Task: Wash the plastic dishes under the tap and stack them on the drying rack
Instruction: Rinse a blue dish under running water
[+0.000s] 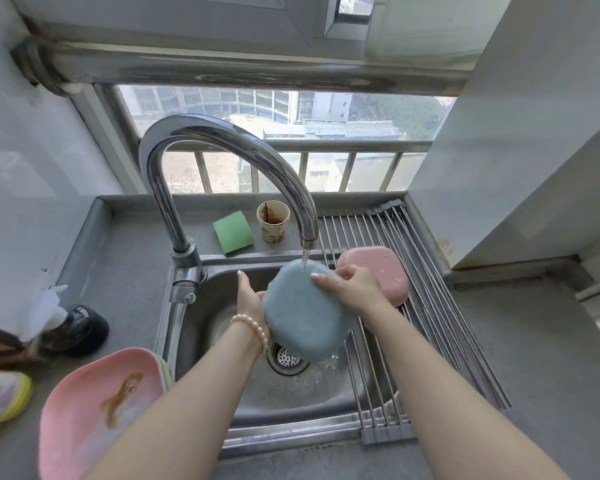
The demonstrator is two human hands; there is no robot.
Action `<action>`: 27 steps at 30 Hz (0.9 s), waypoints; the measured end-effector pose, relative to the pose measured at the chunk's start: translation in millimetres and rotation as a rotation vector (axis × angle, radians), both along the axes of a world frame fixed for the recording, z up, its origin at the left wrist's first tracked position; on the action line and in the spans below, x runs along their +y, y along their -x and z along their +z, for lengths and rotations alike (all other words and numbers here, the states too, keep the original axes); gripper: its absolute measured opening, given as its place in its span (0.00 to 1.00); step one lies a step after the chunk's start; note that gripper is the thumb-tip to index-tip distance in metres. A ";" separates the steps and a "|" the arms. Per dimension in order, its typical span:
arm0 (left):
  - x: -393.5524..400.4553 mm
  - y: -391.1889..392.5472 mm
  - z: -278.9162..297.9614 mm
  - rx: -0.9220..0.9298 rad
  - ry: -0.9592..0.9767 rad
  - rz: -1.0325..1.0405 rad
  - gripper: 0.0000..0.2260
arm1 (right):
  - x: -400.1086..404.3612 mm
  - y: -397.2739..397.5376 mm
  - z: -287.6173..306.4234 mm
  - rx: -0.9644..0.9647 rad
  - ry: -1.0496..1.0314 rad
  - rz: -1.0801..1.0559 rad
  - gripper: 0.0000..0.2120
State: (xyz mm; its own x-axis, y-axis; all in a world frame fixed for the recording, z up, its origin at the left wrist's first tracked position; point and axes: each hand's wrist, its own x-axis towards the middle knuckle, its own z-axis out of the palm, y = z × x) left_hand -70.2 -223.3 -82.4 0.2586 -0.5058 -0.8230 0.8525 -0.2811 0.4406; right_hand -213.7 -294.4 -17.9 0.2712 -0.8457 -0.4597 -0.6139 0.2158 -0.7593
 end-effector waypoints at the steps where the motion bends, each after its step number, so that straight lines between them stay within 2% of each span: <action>1: -1.4 0.8 0.7 -0.030 0.002 -0.049 0.33 | -1.8 4.8 3.7 -0.115 -0.118 -0.049 0.21; 3: -3.5 4.5 1.8 -0.090 -0.009 -0.155 0.24 | 0.3 11.8 6.2 -0.298 -0.215 -0.076 0.15; 5: -5.7 8.4 -4.0 -0.142 -0.063 -0.268 0.15 | 4.0 12.6 9.8 -0.348 -0.144 -0.030 0.14; 8: 2.1 9.5 2.6 -0.015 -0.111 -0.416 0.20 | 13.4 9.0 13.5 -0.195 0.117 0.239 0.17; 10: 8.0 2.2 5.8 0.068 -0.125 -0.473 0.18 | 24.1 9.5 8.3 -0.040 0.284 0.447 0.17; 13: 15.5 -14.2 12.8 0.152 -0.066 -0.544 0.15 | 47.1 10.7 -3.8 0.156 0.682 0.679 0.10; 15: 17.9 -19.8 15.1 0.169 -0.017 -0.580 0.17 | 59.9 10.9 -18.5 0.177 0.957 0.833 0.06; 17: 21.3 -18.7 16.4 0.219 0.074 -0.556 0.23 | 65.9 10.3 -30.7 0.173 1.111 0.921 0.08; 20: 25.0 -14.7 7.2 0.177 0.179 -0.441 0.32 | 71.7 14.4 -40.6 0.203 1.168 1.003 0.05; 21: 25.3 -13.2 4.5 0.137 0.205 -0.391 0.33 | 73.2 16.6 -42.6 0.239 1.156 1.005 0.07; 25: 19.4 -5.3 -1.9 -0.067 0.283 -0.214 0.32 | 74.7 12.9 -34.0 0.636 0.919 0.810 0.38; 27: 15.8 2.0 2.9 -0.188 0.316 -0.137 0.26 | 70.0 6.3 -32.0 0.712 0.823 0.677 0.50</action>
